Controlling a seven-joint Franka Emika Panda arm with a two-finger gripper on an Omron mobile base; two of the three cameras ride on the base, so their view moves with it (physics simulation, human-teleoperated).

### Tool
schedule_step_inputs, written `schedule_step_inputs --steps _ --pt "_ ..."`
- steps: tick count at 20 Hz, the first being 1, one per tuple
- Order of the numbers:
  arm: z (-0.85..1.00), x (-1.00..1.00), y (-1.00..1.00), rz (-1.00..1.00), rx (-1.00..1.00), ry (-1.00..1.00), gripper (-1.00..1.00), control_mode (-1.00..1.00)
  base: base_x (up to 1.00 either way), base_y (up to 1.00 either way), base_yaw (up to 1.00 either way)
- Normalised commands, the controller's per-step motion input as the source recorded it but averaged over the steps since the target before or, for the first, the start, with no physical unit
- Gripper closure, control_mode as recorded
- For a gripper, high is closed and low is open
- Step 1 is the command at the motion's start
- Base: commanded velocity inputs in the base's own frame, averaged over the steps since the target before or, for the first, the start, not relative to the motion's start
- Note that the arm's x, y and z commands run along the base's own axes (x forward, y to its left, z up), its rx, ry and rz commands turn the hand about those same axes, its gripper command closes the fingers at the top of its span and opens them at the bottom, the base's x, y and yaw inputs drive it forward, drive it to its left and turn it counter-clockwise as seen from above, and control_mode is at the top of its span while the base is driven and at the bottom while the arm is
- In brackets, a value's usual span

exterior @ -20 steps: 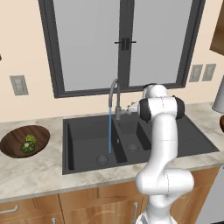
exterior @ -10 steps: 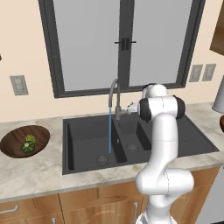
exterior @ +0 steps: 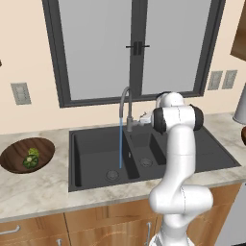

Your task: Pick the broccolis from the sink and place them in one bowl. Place the peach in the other bowl. Then turn off the sink faucet.

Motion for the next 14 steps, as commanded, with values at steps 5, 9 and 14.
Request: schedule_step_inputs --steps 5,9,14 --pt "0.00 0.05 0.00 0.00 0.00 0.00 1.00 -1.00 0.00 0.00 0.00" --pt "0.00 0.29 0.00 0.00 0.04 0.00 1.00 -1.00 0.00 0.00 0.00" --pt "-0.07 0.44 0.00 0.01 0.06 0.00 1.00 -1.00 0.00 0.00 0.00"
